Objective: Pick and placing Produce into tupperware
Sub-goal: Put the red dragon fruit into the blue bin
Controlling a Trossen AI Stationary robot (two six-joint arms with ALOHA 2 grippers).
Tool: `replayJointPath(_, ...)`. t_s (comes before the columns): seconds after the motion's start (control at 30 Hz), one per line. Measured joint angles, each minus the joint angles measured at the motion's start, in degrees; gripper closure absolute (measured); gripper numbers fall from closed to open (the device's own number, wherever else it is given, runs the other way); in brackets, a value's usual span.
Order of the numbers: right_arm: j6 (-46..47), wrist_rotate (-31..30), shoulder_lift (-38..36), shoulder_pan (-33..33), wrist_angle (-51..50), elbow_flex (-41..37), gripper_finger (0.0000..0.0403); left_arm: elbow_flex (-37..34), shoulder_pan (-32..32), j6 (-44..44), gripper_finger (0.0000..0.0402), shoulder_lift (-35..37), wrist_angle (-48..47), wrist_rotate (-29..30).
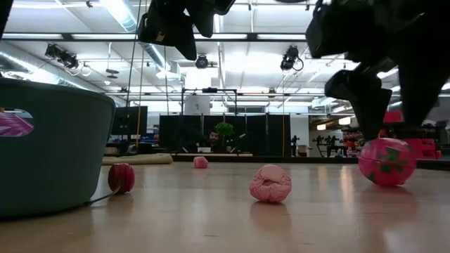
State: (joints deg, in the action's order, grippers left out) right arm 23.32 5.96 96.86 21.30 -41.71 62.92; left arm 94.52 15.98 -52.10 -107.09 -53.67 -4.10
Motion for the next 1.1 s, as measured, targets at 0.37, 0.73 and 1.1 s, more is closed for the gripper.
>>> replayJointPath(0.37, -19.2, -7.7, 0.0, 1.7, 0.0, 0.0, 0.0112, 0.0, 0.0, -1.7, 0.023, 0.0, 0.0, 0.0)
replayJointPath(0.73, -24.2, -6.4, 0.0, 1.7, 0.3, -0.1, 0.0112, 0.0, 0.0, -3.2, 0.0229, 0.0, 0.1, 0.0)
replayJointPath(1.1, -24.9, -4.6, 0.0, 1.7, 4.5, -4.2, 0.0112, 0.0, 0.0, -3.2, 0.0228, 0.0, 0.1, 0.0)
